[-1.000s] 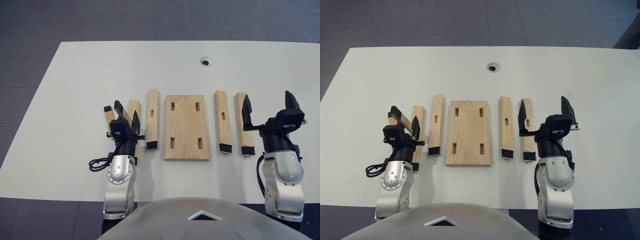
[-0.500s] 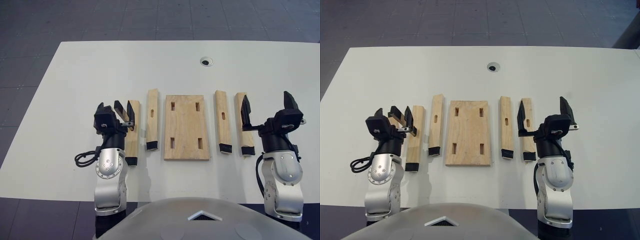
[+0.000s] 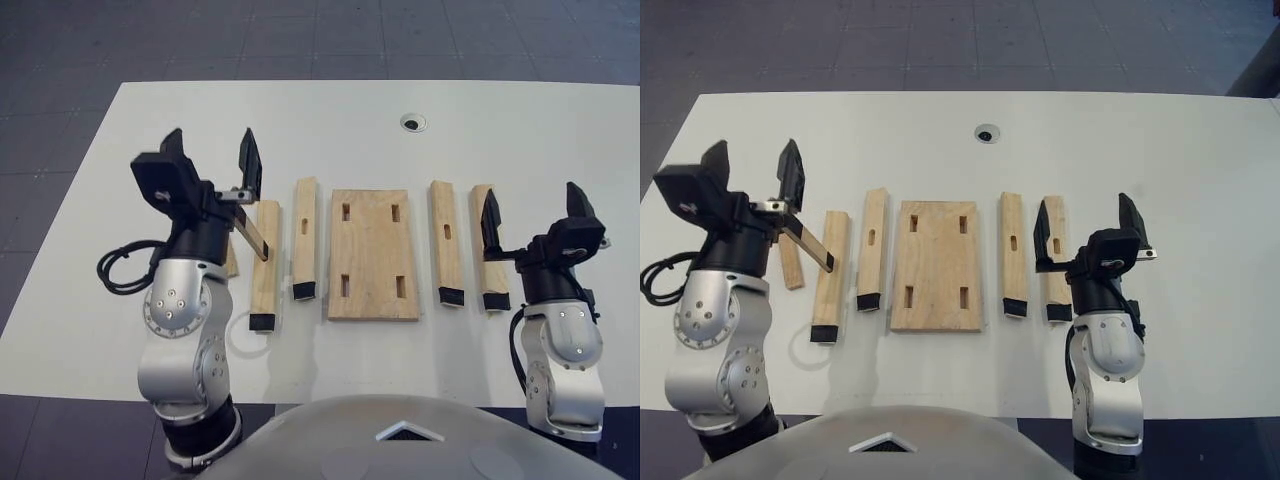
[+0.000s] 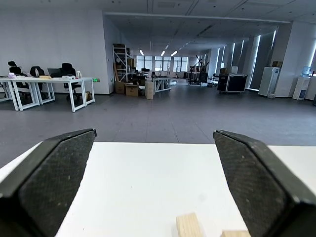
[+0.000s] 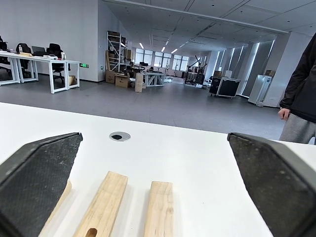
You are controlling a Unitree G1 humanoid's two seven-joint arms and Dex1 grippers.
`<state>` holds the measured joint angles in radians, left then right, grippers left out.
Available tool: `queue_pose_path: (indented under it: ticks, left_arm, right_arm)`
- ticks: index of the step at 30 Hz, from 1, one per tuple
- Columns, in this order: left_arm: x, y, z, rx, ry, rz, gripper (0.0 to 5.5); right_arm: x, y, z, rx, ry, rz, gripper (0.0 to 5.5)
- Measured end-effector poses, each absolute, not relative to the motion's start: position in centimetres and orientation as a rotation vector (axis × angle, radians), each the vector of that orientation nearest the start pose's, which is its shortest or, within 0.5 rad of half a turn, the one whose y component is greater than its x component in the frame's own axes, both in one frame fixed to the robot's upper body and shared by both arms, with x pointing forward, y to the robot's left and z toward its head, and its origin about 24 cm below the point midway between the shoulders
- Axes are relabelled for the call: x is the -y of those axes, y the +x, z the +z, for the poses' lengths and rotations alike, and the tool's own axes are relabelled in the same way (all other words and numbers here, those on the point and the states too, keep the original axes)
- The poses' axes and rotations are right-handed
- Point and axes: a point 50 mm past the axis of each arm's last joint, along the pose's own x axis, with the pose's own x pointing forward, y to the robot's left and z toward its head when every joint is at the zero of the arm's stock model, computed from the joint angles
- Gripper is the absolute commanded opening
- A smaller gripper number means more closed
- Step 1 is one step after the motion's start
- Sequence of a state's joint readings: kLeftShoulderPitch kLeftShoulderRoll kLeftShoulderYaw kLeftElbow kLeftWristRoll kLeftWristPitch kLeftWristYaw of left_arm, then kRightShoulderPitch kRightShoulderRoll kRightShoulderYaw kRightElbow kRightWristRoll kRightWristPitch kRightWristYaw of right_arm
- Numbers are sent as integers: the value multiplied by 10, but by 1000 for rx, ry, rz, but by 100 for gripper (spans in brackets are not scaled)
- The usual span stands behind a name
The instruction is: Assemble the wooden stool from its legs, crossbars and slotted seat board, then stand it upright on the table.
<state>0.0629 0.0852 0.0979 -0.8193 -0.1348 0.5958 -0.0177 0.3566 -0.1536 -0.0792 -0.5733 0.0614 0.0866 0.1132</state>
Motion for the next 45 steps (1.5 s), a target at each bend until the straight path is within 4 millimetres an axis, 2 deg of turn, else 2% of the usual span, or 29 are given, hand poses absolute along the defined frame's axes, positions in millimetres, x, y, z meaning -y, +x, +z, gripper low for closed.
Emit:
queue_pose_path:
  ticks: [5, 10, 12, 16, 18, 20, 21, 24, 26, 27, 32, 37, 41, 44, 45]
  left_arm:
    - [-169, 240, 164, 177, 2, -20, 441]
    - [-167, 250, 169, 173, -7, -28, 441]
    - [-168, 251, 183, 235, -9, -18, 441]
    - [-179, 246, 225, 457, 37, 67, 441]
    - [-179, 243, 233, 498, 40, 66, 441]
    - [-174, 244, 227, 455, 22, 39, 441]
    - [-170, 244, 216, 396, 7, 19, 441]
    - [-162, 243, 171, 163, -28, -25, 441]
    - [-162, 238, 129, -42, -32, -28, 441]
    - [-161, 234, 124, -58, -32, -35, 441]
    - [-144, 222, 121, -52, -55, -112, 441]
    - [-146, 219, 121, -25, -82, -87, 441]
    - [-149, 218, 126, 62, -138, -40, 441]
    - [-156, 216, 142, 197, -131, -4, 441]
    - [-157, 212, 158, 292, -108, -6, 441]
  right_arm:
    - [190, 182, 98, 141, -140, 21, 550]
    - [189, 183, 98, 143, -140, 24, 550]
    - [189, 183, 98, 143, -140, 23, 550]
    - [189, 183, 98, 143, -139, 24, 550]
    - [189, 183, 98, 143, -139, 24, 550]
    - [189, 183, 98, 143, -139, 26, 550]
    - [189, 183, 98, 143, -139, 27, 550]
    - [188, 182, 99, 144, -138, 32, 550]
    - [187, 182, 100, 147, -138, 34, 550]
    - [187, 181, 100, 147, -139, 34, 550]
    - [188, 179, 99, 143, -140, 32, 550]
    - [188, 179, 99, 142, -140, 31, 550]
    - [188, 179, 99, 139, -139, 31, 550]
    - [187, 179, 97, 132, -135, 34, 550]
    - [186, 179, 97, 131, -133, 35, 550]
